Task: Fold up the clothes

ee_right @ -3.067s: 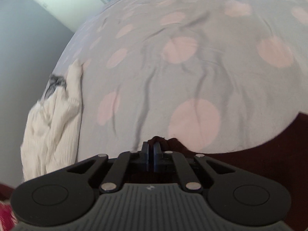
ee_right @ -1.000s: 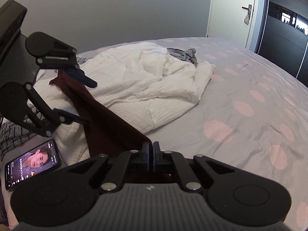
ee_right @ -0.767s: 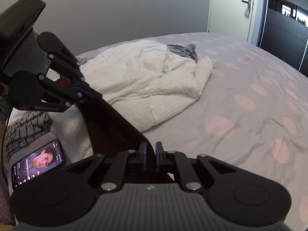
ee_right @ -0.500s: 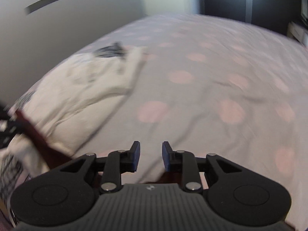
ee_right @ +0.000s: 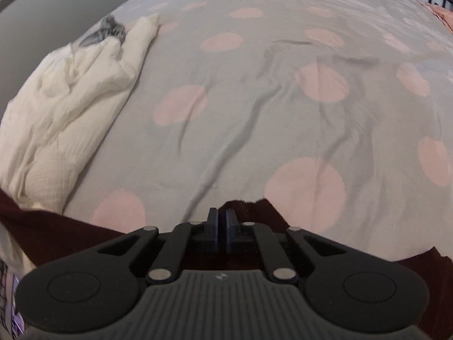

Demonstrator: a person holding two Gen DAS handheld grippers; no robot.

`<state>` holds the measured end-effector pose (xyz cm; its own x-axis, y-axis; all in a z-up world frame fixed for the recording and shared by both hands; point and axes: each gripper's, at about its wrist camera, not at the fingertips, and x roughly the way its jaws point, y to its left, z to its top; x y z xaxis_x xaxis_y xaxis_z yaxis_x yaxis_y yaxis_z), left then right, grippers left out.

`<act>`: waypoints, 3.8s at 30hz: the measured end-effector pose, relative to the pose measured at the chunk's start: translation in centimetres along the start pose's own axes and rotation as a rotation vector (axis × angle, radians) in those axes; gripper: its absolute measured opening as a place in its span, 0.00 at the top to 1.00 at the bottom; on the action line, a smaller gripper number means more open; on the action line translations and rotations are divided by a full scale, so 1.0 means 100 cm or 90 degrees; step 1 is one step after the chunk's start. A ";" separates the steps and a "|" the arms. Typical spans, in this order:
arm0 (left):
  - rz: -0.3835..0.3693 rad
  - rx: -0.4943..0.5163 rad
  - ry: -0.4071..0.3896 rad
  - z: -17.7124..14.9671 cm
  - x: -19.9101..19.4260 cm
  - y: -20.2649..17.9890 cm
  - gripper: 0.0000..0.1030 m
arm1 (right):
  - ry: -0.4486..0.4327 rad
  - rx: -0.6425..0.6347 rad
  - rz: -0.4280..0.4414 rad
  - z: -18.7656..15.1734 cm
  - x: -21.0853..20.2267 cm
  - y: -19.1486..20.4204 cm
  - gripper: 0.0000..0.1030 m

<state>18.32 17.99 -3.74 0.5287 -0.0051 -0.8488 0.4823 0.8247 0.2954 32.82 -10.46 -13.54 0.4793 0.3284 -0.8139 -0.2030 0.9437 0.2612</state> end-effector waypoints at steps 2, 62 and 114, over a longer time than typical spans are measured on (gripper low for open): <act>0.002 -0.001 0.011 -0.002 0.002 0.001 1.00 | -0.060 0.037 0.030 0.003 -0.006 -0.008 1.00; -0.290 -0.162 0.076 -0.039 -0.018 -0.240 0.57 | 0.021 0.044 -0.027 -0.046 -0.084 -0.013 0.68; -0.356 0.068 -0.081 -0.100 -0.150 -0.227 1.00 | 0.007 -0.584 0.108 -0.246 -0.175 0.089 0.97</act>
<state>-7.48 5.00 -2.12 0.2498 -0.4966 -0.8313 0.7762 0.6159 -0.1348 1.62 -8.77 -9.69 0.3742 0.4545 -0.8083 -0.8669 0.4811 -0.1308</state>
